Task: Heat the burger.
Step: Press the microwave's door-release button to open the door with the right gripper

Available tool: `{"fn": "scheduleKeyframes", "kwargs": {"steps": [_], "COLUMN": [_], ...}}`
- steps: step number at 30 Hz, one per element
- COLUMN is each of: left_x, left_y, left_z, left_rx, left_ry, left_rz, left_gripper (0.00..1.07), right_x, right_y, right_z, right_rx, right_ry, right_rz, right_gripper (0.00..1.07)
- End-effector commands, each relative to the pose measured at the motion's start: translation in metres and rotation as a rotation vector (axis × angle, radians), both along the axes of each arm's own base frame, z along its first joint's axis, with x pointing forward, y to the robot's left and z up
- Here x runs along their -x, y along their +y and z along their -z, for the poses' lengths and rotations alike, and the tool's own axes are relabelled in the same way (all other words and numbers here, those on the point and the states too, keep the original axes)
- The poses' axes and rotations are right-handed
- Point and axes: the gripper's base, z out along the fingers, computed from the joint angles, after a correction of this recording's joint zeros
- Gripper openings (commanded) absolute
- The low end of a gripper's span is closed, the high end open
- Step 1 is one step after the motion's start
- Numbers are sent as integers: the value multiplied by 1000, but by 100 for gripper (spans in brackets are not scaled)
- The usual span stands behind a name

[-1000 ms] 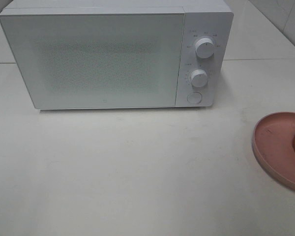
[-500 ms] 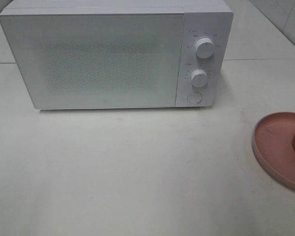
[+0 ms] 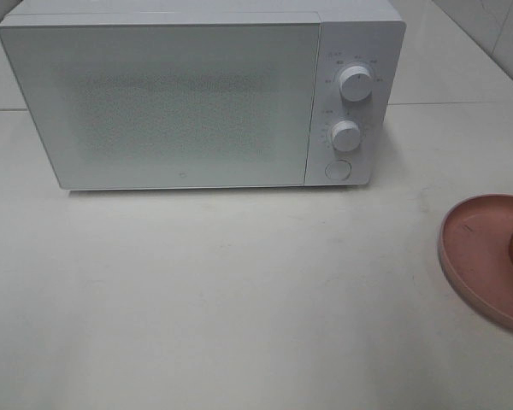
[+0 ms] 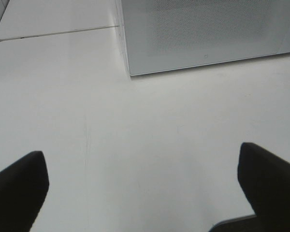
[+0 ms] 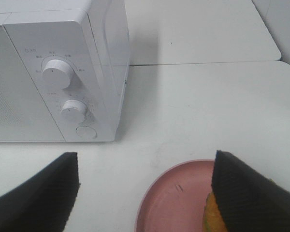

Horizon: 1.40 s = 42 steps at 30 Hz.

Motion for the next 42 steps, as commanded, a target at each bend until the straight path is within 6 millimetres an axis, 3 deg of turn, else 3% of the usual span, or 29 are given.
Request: {"fn": "scheduleKeyframes", "kwargs": {"steps": [1, 5, 17, 33, 42], "left_x": [0, 0, 0, 0, 0], "left_y": [0, 0, 0, 0, 0], "left_z": [0, 0, 0, 0, 0], "left_rx": [-3, -3, -3, -3, -3], "left_ry": [-6, -6, -6, -6, -6], "left_rz": [2, 2, 2, 2, 2], "left_gripper": [100, 100, 100, 100, 100], "right_x": [-8, -21, -33, -52, -49], "right_y": [0, -1, 0, -1, 26], "right_z": [-2, 7, 43, 72, 91], "right_rx": [3, 30, 25, 22, 75], "right_ry": [-28, -61, -259, -298, -289], "right_rz": [6, 4, 10, 42, -6], "right_gripper": [76, 76, 76, 76, 76]}}
